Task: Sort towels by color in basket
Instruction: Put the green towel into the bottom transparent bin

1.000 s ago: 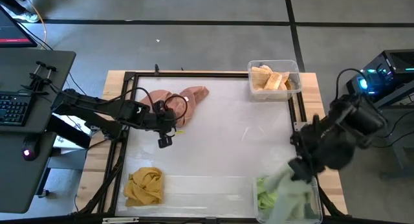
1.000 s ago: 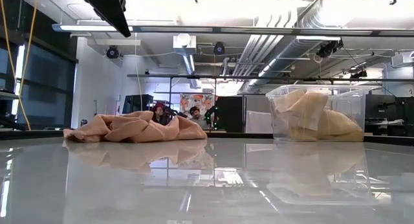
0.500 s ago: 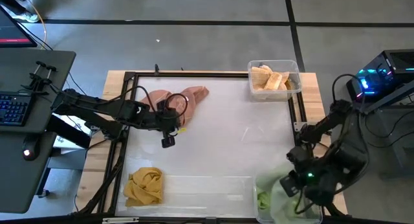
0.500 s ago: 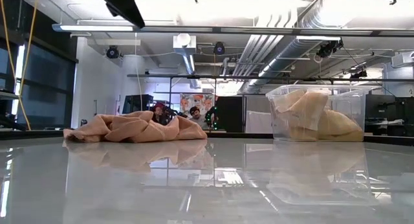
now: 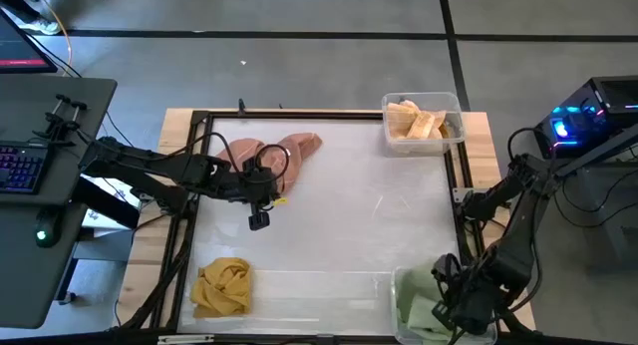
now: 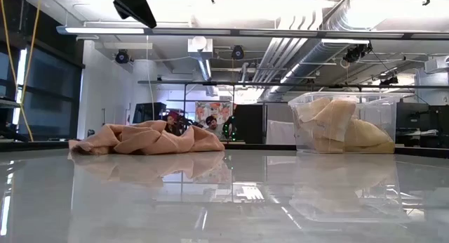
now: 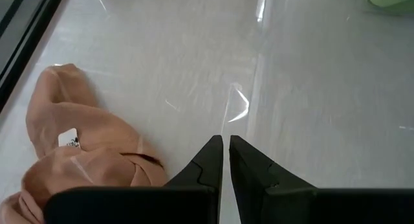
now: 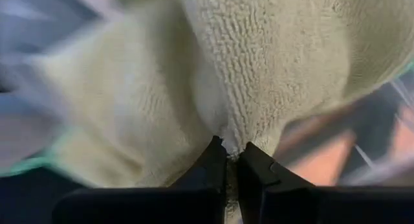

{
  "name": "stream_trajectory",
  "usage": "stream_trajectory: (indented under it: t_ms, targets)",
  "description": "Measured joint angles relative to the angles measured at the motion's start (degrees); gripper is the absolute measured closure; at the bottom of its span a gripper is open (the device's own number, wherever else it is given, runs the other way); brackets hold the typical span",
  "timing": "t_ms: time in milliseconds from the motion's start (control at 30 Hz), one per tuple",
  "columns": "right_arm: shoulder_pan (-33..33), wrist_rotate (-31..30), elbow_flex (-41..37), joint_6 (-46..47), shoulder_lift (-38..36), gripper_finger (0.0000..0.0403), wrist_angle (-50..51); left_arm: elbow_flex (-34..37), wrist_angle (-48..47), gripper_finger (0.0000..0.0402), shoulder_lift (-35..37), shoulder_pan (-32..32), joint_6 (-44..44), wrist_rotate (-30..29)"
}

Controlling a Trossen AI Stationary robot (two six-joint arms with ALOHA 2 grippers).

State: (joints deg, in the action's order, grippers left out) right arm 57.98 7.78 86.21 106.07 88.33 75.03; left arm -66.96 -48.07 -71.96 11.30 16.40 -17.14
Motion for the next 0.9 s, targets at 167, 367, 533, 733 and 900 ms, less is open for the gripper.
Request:
stream_trajectory:
  t_ms: [167, 367, 533, 733, 900]
  targets:
    - [1.27, 7.57, -4.07, 8.13, 0.02, 0.0386, 0.36, 0.00, 0.02, 0.0385, 0.00, 0.01, -0.02, 0.04]
    - [1.70, 8.10, -2.01, 14.39, 0.02, 0.0318, -0.09, 0.00, 0.29, 0.0385, 0.00, 0.01, -0.04, 0.07]
    - [1.45, 9.78, 5.20, 15.29, 0.00, 0.0265, -1.05, 0.00, 1.58, 0.0385, 0.00, -0.01, -0.06, 0.08]
    - [-0.45, 4.36, 12.03, 16.76, -0.04, 0.0257, 6.18, 0.00, 2.16, 0.0385, 0.00, -0.01, -0.10, 0.07]
    - [-3.84, -3.07, 8.26, 17.57, -0.44, 0.0277, 14.91, 0.00, 2.37, 0.0385, 0.00, -0.01, -1.34, 0.06]
